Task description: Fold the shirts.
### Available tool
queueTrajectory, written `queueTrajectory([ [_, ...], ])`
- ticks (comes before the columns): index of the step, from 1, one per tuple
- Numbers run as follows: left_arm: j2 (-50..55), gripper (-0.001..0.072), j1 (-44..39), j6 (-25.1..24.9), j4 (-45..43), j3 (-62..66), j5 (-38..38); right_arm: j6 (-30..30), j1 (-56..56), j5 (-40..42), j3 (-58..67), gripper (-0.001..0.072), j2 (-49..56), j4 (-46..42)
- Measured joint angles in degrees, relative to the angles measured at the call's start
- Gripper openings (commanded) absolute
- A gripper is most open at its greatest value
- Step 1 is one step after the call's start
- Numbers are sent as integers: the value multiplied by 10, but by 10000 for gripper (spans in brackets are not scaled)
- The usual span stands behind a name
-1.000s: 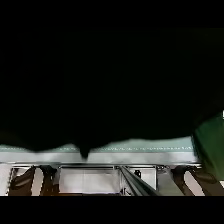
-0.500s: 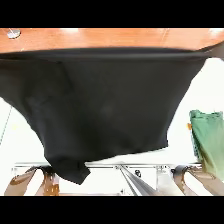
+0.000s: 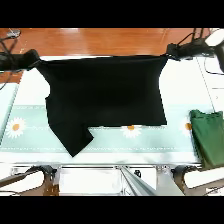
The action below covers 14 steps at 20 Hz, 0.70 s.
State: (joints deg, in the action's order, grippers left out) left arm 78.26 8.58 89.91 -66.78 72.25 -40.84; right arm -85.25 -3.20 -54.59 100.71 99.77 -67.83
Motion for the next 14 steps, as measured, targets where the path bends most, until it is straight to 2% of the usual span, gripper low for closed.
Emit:
queueTrajectory([
  [4,76,25,-19,56,4,4,39,-22,0,-2,80,27,99,16],
  [6,94,25,-24,63,8,5,32,-25,-2,-19,97,27,121,21],
  [13,114,27,7,-9,-5,3,-110,-7,-29,-182,94,27,139,34],
  [14,120,90,9,-17,-7,-3,-127,-4,-29,-195,84,60,143,33],
])
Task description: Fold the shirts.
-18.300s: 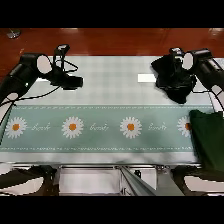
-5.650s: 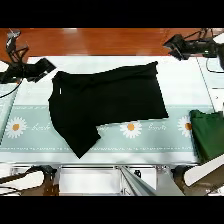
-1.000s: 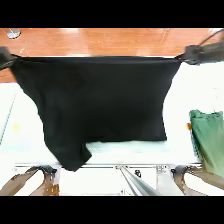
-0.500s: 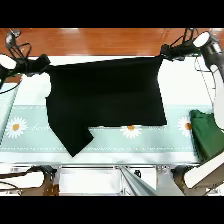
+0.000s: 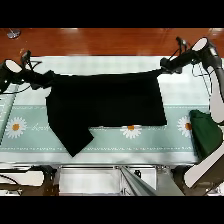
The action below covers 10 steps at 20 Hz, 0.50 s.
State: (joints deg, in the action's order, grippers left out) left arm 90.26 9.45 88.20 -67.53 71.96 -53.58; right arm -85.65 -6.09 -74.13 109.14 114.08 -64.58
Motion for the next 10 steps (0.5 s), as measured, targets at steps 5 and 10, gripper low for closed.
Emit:
queueTrajectory([
  [5,23,701,6,-19,-3,-6,-81,-2,-2,-40,-16,621,17,3],
  [10,-36,701,55,-63,-8,-39,-185,17,-68,-120,-23,621,-40,-24],
])
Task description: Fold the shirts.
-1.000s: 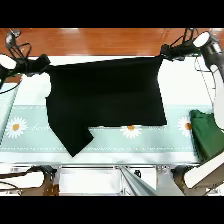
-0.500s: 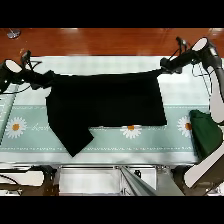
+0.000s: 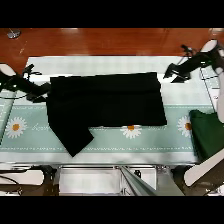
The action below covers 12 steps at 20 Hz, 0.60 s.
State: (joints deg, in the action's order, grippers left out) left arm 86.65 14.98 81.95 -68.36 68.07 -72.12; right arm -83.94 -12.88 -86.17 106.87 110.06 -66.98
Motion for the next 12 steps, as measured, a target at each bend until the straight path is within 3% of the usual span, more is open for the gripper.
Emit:
queueTrajectory([
  [4,-116,701,75,-28,7,-154,-14,44,-66,16,-154,620,-105,47],
  [8,-229,701,148,-67,102,-335,14,116,-90,105,-361,620,-229,150],
  [12,-280,701,165,-95,198,-453,56,156,-96,148,-482,620,-292,199],
])
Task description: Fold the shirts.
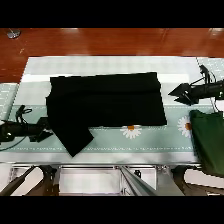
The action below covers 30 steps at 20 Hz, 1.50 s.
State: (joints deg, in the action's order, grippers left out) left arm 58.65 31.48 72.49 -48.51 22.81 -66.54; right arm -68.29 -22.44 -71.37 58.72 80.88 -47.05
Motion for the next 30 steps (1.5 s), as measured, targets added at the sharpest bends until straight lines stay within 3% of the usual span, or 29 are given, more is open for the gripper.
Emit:
queueTrajectory([
  [2,-9,698,-12,-28,72,-40,28,13,-1,-1,-31,620,-12,10],
  [3,-12,662,-23,-43,103,-56,41,17,-1,0,-41,620,-16,13],
  [4,-14,481,-37,-55,125,-66,52,19,-3,0,-48,620,-18,14],
  [5,-14,21,-50,-67,134,-75,66,19,-8,0,-53,620,-20,17],
  [11,-17,25,-82,-141,175,-69,38,-15,-51,-32,-70,620,-24,-43],
  [16,-19,25,-86,-158,182,-59,23,-50,-10,-51,-106,620,-23,-102],
  [22,-19,25,-86,-164,185,-57,21,-68,60,-30,-110,616,11,-101],
  [23,-19,25,-86,-165,185,-57,21,-70,67,-25,-106,542,16,-93],
  [24,-19,25,-86,-165,185,-56,21,-70,74,-13,-100,359,21,-84],
  [25,-19,25,-86,-165,185,-54,20,-70,80,-1,-95,101,25,-81],
  [26,-19,25,-86,-165,185,-49,20,-65,83,-3,-89,27,28,-70],
  [30,-18,25,-78,-158,185,5,14,-39,85,-23,-42,27,34,-60],
])
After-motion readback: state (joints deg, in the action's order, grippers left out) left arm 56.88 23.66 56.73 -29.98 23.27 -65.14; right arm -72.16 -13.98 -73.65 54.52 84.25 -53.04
